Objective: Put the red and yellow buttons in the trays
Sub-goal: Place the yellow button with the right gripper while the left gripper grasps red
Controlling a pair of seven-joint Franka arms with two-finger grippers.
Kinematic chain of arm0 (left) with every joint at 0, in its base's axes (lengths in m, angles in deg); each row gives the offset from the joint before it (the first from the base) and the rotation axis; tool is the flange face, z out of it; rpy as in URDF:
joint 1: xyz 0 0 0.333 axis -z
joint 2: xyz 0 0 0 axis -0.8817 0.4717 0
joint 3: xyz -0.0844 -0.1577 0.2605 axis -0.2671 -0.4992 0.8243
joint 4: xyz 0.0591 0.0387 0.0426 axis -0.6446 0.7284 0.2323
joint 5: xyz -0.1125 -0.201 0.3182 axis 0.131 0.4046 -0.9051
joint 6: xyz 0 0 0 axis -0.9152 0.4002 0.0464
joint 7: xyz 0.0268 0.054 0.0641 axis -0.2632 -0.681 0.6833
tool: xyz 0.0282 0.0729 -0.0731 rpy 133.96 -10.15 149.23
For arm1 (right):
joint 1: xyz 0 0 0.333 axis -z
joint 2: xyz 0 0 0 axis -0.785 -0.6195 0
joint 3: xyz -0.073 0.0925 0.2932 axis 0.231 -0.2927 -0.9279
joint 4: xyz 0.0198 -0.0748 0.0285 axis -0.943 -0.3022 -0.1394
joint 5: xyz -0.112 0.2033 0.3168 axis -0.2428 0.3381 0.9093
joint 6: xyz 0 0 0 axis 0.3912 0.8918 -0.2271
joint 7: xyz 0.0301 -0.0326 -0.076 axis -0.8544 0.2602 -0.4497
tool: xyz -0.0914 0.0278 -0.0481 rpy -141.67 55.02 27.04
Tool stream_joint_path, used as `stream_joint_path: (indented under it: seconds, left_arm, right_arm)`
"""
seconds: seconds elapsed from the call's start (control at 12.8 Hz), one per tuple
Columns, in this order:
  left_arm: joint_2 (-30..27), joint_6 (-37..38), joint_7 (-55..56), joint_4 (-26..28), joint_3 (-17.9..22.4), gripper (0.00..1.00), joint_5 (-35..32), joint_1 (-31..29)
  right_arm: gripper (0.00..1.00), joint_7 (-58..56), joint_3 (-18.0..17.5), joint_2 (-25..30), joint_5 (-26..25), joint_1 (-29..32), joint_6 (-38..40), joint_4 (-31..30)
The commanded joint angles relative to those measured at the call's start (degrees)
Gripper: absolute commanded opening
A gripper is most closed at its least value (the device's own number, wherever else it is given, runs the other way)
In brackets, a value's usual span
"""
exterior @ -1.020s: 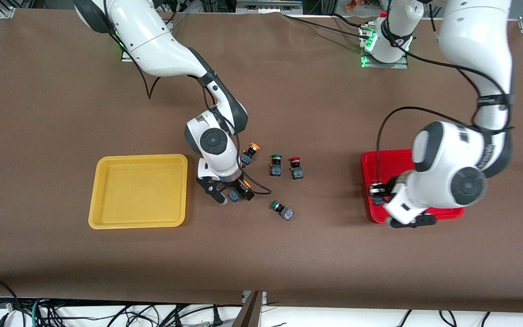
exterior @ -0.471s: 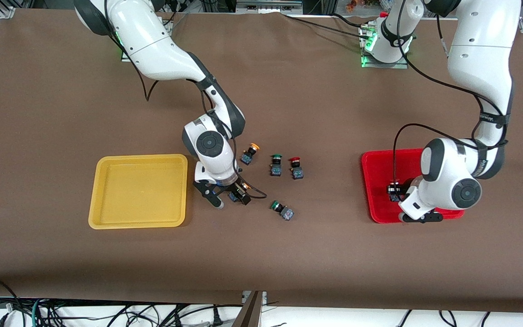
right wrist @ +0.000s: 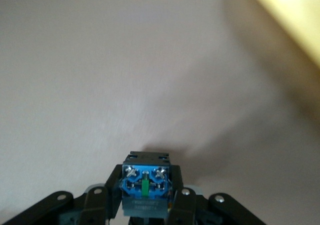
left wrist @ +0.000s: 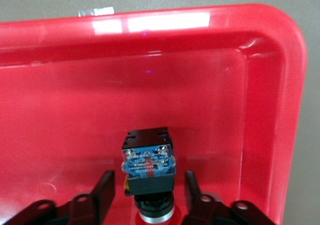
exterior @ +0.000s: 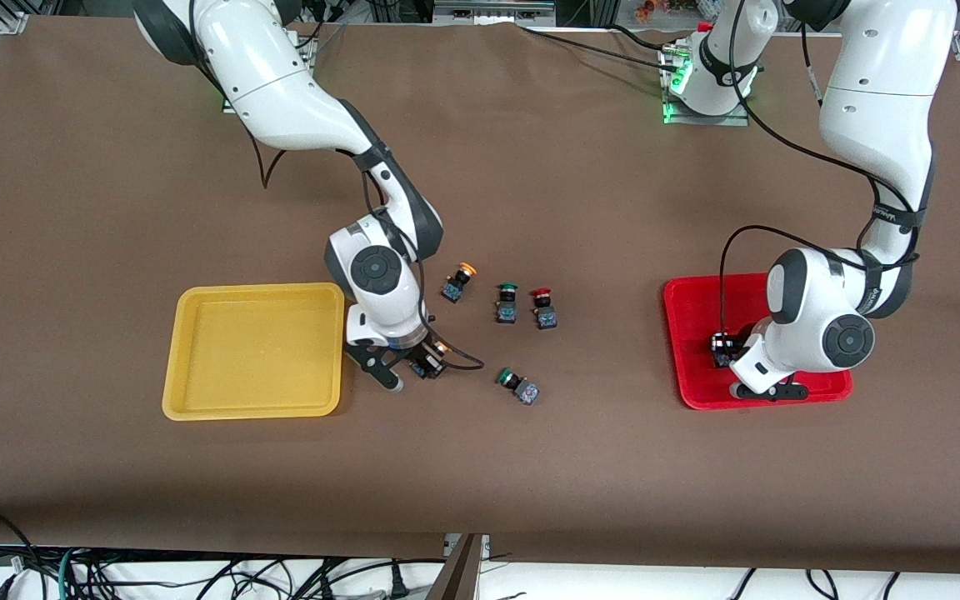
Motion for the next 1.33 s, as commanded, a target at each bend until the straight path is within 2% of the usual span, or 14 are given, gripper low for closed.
stream_joint_path:
  seconds: [0.0,0.16,0.39,0.55,0.78,1.02,1.1,1.18,1.25]
  left_arm:
    - [-6.4,4.5,1.9,1.4,-1.0,1.00,-0.1,0.2]
    - [-9.5,11.2,7.1,-0.2,-4.2,1.00,0.1,0.7]
    - [-10.3,11.7,19.7,-2.4,-11.7,1.00,3.3,1.2]
    - [-9.6,11.0,26.8,-3.2,-13.3,1.00,3.4,4.9]
    - [-4.7,1.7,34.6,-3.0,-13.2,1.00,2.5,12.1]
    - [0.0,-8.5,38.6,-3.1,-12.7,1.00,2.0,16.0]
    - [1.3,-10.2,39.2,-3.1,-12.7,1.00,2.0,16.2]
    - [2.2,-10.6,39.8,-3.1,-12.6,1.00,1.9,17.0]
    - [2.8,-10.6,39.9,-3.0,-12.1,1.00,1.8,17.7]
  right_arm:
    - [0.03,-17.5,-1.1,4.4,0.4,6.9,7.3,-0.4]
    - [0.03,-31.9,-0.7,5.2,0.5,11.0,11.1,-0.6]
    - [0.03,-49.7,-0.1,5.3,0.4,17.1,15.5,-1.7]
    - [0.03,-59.6,0.4,6.2,0.5,21.0,16.3,-4.4]
    - [0.04,-69.3,0.3,6.9,0.5,27.0,15.1,-8.1]
    - [0.05,-70.1,0.3,8.1,1.7,28.1,14.4,-11.2]
    - [0.23,-69.6,0.3,8.4,1.8,28.2,14.4,-11.5]
    - [0.81,-69.2,0.3,8.4,2.0,28.2,14.6,-11.3]
    - [1.00,-69.2,0.3,9.1,2.4,28.1,15.2,-11.0]
